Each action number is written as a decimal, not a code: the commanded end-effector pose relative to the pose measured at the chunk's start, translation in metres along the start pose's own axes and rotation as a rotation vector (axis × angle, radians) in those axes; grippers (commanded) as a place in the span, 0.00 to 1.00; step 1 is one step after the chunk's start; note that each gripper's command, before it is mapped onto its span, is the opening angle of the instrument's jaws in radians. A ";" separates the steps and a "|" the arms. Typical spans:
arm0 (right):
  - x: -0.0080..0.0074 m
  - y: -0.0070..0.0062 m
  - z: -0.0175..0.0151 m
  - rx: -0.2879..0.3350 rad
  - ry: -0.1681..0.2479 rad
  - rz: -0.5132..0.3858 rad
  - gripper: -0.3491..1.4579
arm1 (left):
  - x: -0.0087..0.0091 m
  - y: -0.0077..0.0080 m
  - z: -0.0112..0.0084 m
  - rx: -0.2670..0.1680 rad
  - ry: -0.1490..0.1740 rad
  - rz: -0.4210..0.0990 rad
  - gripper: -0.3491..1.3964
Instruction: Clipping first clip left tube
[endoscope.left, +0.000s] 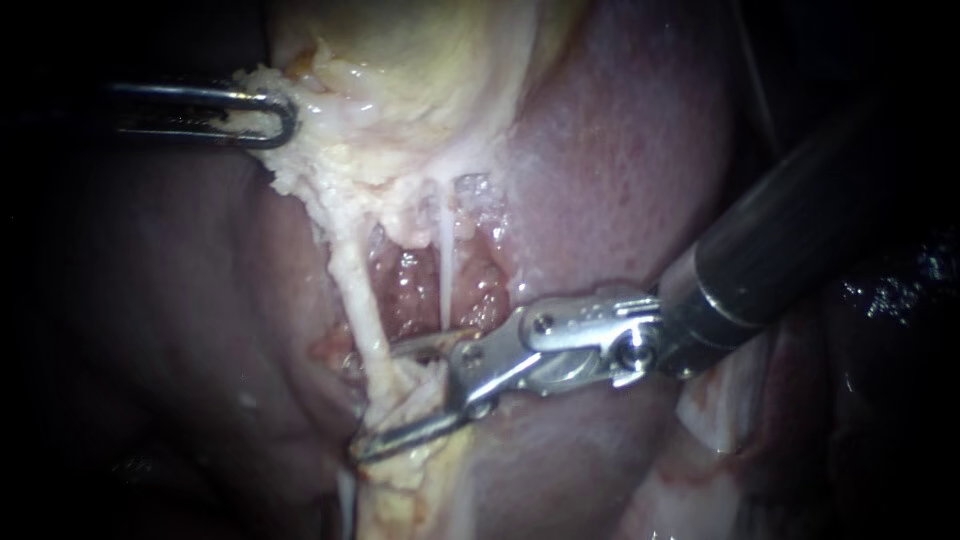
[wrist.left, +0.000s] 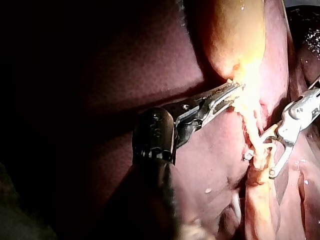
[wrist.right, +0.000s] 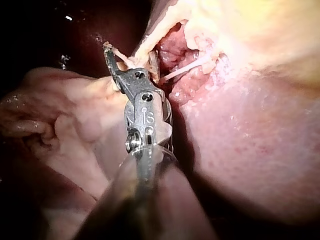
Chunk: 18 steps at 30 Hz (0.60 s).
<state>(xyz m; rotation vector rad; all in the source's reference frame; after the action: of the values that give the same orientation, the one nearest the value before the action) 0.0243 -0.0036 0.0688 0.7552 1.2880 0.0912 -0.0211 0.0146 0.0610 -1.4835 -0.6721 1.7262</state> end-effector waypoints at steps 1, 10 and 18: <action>0.0002 0.0000 0.0002 -0.002 0.010 -0.002 0.47 | 0.0000 0.0000 0.0000 0.001 0.000 -0.001 0.00; 0.0013 -0.0016 0.0015 0.010 0.048 0.036 0.47 | -0.0001 0.0000 0.0001 0.002 0.000 0.000 0.00; 0.0018 -0.0049 0.0007 0.078 0.038 0.038 0.44 | -0.0002 -0.0001 0.0001 0.005 0.004 0.001 0.00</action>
<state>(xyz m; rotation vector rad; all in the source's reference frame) 0.0238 -0.0070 0.0645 0.8534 1.3209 0.0830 -0.0212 0.0144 0.0612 -1.4839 -0.6671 1.7254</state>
